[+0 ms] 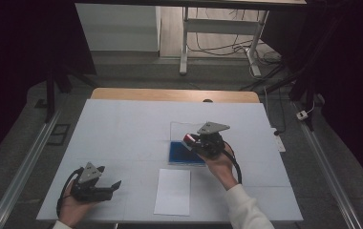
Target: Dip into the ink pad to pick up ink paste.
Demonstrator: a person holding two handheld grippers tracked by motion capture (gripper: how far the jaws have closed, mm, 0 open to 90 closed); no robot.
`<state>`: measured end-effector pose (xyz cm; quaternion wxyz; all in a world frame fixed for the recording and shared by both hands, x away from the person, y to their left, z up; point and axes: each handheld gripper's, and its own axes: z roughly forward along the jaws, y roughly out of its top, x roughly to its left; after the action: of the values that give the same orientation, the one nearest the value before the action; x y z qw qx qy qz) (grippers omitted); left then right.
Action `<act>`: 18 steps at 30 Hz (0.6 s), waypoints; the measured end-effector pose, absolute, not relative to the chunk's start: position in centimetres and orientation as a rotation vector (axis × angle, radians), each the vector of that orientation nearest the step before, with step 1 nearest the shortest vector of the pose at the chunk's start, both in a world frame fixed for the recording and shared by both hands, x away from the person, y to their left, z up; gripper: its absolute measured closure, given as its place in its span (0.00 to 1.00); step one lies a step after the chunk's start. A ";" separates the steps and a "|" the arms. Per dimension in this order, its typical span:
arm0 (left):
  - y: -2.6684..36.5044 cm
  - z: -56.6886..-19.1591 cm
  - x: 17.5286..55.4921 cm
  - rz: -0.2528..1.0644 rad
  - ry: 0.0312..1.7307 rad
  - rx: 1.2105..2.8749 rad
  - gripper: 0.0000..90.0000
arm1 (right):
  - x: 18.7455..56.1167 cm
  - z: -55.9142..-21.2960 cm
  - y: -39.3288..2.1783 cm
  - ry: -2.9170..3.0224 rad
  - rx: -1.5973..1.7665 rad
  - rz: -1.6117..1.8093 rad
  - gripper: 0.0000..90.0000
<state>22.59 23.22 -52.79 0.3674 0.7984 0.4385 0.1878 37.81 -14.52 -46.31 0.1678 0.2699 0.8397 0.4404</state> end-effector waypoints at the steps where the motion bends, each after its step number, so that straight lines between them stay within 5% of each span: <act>1: 23.2 -52.8 22.6 0.483 1.124 2.052 0.19 | 37.8 -46.3 -14.5 2.389 0.768 1.253 0.77; 18: 23.1 -52.9 22.6 0.484 1.125 2.058 0.19 | 37.9 -46.6 -15.3 2.417 0.797 1.248 0.77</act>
<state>22.60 23.15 -52.87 0.3646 0.8002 0.4373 0.1882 37.88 -15.35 -46.64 0.1531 0.2781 0.8426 0.4351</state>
